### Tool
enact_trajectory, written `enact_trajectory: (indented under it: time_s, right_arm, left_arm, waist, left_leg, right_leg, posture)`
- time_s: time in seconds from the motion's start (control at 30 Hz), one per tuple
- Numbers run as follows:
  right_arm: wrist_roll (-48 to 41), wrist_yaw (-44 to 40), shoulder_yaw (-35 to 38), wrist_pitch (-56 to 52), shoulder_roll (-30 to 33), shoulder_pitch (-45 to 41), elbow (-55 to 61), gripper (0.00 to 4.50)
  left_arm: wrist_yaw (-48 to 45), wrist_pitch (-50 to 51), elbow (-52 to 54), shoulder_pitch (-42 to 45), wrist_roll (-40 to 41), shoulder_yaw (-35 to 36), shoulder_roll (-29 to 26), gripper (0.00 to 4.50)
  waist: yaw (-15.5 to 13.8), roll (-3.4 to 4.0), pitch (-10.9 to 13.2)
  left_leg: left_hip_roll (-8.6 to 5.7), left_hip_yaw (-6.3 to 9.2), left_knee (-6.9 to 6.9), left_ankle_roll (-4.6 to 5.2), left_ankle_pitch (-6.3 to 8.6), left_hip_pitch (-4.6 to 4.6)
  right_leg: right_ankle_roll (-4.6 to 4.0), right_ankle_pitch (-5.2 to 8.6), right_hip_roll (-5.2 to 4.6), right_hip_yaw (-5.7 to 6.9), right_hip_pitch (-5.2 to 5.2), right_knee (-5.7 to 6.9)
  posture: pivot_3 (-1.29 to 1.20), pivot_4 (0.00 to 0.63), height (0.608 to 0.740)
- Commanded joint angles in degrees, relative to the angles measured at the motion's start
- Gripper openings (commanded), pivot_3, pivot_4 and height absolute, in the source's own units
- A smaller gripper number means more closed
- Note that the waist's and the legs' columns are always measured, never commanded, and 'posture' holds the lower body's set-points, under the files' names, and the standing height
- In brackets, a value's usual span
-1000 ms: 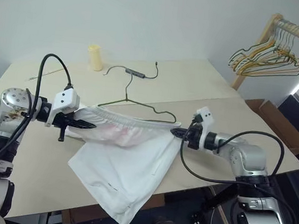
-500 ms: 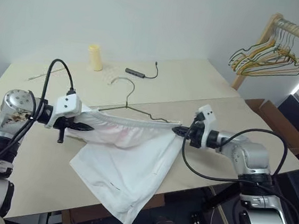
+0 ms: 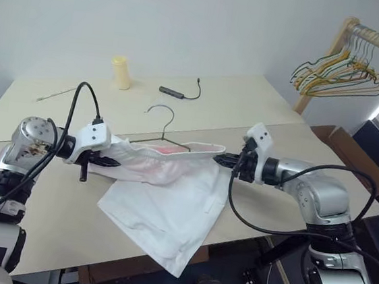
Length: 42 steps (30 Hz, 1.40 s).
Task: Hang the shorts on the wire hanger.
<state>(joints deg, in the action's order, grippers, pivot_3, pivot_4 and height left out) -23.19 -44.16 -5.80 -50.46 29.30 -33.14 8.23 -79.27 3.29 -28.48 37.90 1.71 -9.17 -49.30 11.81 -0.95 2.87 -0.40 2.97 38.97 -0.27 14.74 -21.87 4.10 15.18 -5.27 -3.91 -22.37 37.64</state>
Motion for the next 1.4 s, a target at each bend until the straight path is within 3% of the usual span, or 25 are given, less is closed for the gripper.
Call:
enact_trajectory:
  time_s: [0.03, 0.17, 0.27, 0.6, 0.63, 0.83, 1.0, 1.2, 1.4]
  right_arm:
    - [2.27, 1.44, -3.07, 0.95, 0.58, -0.14, 4.12, 0.02]
    - [4.87, 3.66, -5.14, 1.31, 0.6, 0.15, 3.87, 0.02]
    - [5.22, 3.05, -5.45, 2.53, 1.15, 1.21, 5.26, 0.78]
    - [5.99, -1.72, -6.55, 6.99, 6.2, 4.24, 10.9, 4.34]
    - [5.85, -3.1, -6.3, 8.07, 7.44, 4.77, 11.69, 4.48]
    - [2.61, -10.25, 2.72, 11.72, 14.95, -0.12, 6.98, 4.48]
    - [6.38, -18.47, -2.61, 18.05, 18.81, -6.16, -0.39, 4.48]
    - [12.91, -25.38, -11.88, 25.5, 14.88, -13.94, -11.68, 4.48]
    - [16.55, -27.3, -14.46, 28.98, 9.94, -20.31, -19.96, 4.48]
  left_arm:
    - [-0.22, 1.45, 0.19, 2.63, 1.61, 1.37, 0.83, 0.0]
    - [-0.84, 1.18, -0.19, 3.17, 2.03, 1.65, 1.19, 0.0]
    - [-0.68, 1.24, -0.99, 3.75, 1.78, 1.75, 1.31, 0.0]
    - [0.42, 1.62, -3.79, 6.99, 1.44, 1.76, 2.65, 0.0]
    - [0.41, 1.36, -4.02, 7.25, 1.51, 1.73, 2.88, 0.0]
    - [-2.13, -0.09, -3.73, 8.02, 1.92, 1.25, 3.35, 0.0]
    - [-3.32, -1.35, -4.92, 9.4, 1.45, 0.98, 3.89, 0.0]
    - [-4.62, -2.03, -5.04, 10.33, 1.39, 0.51, 4.73, 0.0]
    - [-5.46, -2.3, -4.28, 10.25, 1.42, 0.37, 4.75, 0.0]
  waist:
    - [0.04, 0.0, 0.0]
    - [0.07, 0.0, 0.0]
    - [0.04, -0.01, 0.0]
    - [0.02, -0.01, -0.01]
    - [-0.04, -0.01, -0.01]
    - [0.05, -0.02, 0.0]
    - [0.37, -0.03, -0.01]
    - [1.14, -0.03, -0.01]
    - [1.54, -0.03, -0.01]
  left_leg:
    - [0.0, 0.0, 0.0, 0.0, 0.0, 0.0]
    - [-0.01, 0.0, 0.0, 0.0, 0.0, 0.0]
    - [-0.01, 0.0, 0.0, 0.0, 0.0, 0.0]
    - [-0.01, 0.0, 0.01, 0.0, 0.0, -0.01]
    - [-0.01, 0.01, 0.01, 0.0, 0.0, -0.03]
    - [-0.09, -0.01, 0.04, 0.0, 0.0, -0.06]
    - [0.01, -0.03, 0.0, 0.0, 0.0, 0.02]
    - [-0.02, -0.08, 0.03, 0.0, 0.0, 0.01]
    - [-0.08, -0.01, 0.02, 0.0, 0.0, -0.08]
  right_leg:
    - [0.0, 0.0, 0.0, 0.0, 0.0, 0.0]
    - [0.0, 0.0, 0.0, 0.0, 0.0, 0.0]
    - [0.0, 0.0, 0.0, 0.0, -0.01, 0.0]
    - [0.0, 0.0, 0.01, 0.01, 0.0, -0.02]
    - [0.01, 0.01, 0.0, 0.03, -0.01, -0.03]
    - [0.03, 0.02, -0.08, 0.02, 0.0, -0.05]
    - [0.03, 0.02, 0.01, 0.04, 0.04, -0.09]
    - [0.03, 0.02, -0.03, 0.0, 0.03, -0.06]
    - [0.03, 0.02, -0.09, 0.0, -0.07, 0.0]
  posture:
    - [-0.17, 0.004, 0.74]
    - [-0.17, 0.003, 0.74]
    - [-0.17, 0.002, 0.74]
    - [-0.18, 0.001, 0.74]
    - [-0.18, 0.001, 0.74]
    - [-0.18, 0.005, 0.74]
    - [-0.19, 0.0, 0.74]
    - [-0.17, 0.0, 0.74]
    - [-0.16, 0.0, 0.74]
